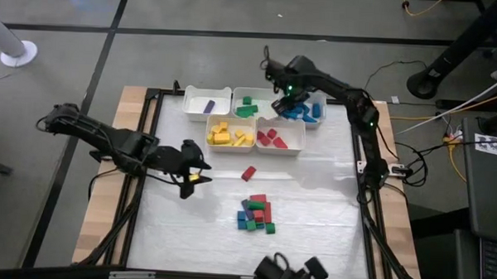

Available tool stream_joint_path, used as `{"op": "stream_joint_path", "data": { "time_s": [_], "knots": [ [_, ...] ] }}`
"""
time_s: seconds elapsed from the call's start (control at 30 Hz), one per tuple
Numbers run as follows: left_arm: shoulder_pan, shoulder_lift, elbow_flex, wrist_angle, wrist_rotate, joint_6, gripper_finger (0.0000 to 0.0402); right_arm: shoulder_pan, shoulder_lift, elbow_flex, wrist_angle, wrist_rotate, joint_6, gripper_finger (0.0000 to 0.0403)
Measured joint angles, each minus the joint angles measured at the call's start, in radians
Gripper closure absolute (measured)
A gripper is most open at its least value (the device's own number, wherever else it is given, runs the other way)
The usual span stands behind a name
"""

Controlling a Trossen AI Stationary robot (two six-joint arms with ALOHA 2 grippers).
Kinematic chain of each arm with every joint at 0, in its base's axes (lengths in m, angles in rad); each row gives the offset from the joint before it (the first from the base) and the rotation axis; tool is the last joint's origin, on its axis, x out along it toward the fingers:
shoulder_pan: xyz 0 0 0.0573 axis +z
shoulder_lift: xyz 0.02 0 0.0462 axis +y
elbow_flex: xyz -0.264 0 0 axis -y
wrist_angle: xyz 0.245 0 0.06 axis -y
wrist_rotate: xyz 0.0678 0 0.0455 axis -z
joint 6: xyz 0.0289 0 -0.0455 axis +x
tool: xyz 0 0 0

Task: Sort blocks
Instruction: Put the blue block into the top right bin, then put the red block into the bottom right bin

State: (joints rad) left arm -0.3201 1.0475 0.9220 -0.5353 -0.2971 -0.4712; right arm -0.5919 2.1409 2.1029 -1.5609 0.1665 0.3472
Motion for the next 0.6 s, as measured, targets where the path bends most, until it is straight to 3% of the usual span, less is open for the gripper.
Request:
{"op": "stream_joint_path", "data": {
  "time_s": [0.27, 0.6],
  "knots": [
    [0.024, 0.192, 0.000, 0.135, -0.038, -0.045, 0.0218, -0.105, 0.001, -0.011, 0.043, 0.000, -0.032, 0.0210],
    [0.095, 0.518, 0.000, 0.431, -0.098, -0.037, 0.0218, -0.136, 0.001, -0.011, 0.044, 0.008, -0.045, 0.0145]
  ]
}}
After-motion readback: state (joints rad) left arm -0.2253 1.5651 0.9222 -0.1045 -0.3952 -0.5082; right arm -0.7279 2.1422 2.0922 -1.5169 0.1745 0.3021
